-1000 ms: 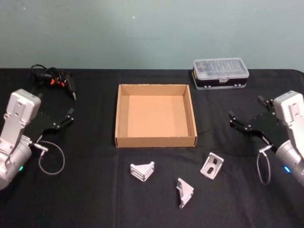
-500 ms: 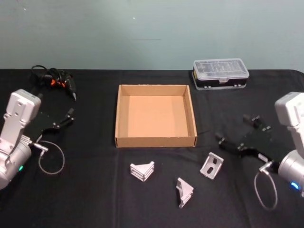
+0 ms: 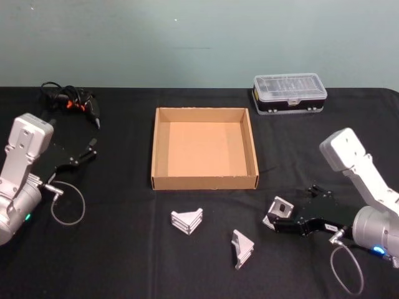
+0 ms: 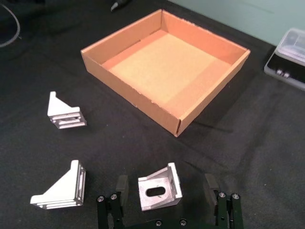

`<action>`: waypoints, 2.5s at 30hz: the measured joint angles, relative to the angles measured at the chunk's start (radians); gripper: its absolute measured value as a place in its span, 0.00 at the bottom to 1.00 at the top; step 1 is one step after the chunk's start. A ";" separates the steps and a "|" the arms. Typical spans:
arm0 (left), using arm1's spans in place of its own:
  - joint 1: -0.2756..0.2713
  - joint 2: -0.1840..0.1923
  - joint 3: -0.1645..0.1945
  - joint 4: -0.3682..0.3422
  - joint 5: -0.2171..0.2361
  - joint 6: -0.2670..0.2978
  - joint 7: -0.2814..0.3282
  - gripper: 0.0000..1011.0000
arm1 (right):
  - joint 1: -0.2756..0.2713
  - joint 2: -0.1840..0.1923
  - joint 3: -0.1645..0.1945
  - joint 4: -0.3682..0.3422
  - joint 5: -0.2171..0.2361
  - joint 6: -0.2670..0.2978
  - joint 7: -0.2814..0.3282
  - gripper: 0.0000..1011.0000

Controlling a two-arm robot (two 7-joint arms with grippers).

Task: Use one hand to pick up the angle iron from the table and place it into the box.

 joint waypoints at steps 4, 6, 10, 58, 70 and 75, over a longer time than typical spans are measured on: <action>0.000 0.000 0.000 0.000 0.000 0.000 0.000 1.00 | 0.018 -0.021 -0.011 0.018 -0.021 0.031 0.001 0.99; 0.000 0.000 0.000 0.000 0.000 0.000 0.000 1.00 | 0.022 -0.027 -0.013 0.023 -0.029 0.037 0.001 0.99; 0.000 0.000 0.000 0.000 0.000 0.000 0.000 1.00 | 0.026 -0.038 -0.015 0.032 -0.047 0.044 0.000 0.99; 0.000 0.000 0.000 0.000 0.000 0.000 0.000 1.00 | 0.024 -0.050 -0.013 0.040 -0.063 0.041 0.000 0.15; 0.000 0.000 0.000 0.000 0.000 0.000 0.000 1.00 | 0.016 -0.053 -0.002 0.035 -0.067 0.034 0.000 0.07; 0.000 0.000 0.000 0.000 0.000 0.000 0.000 1.00 | 0.018 -0.062 0.025 0.007 -0.075 0.024 0.006 0.07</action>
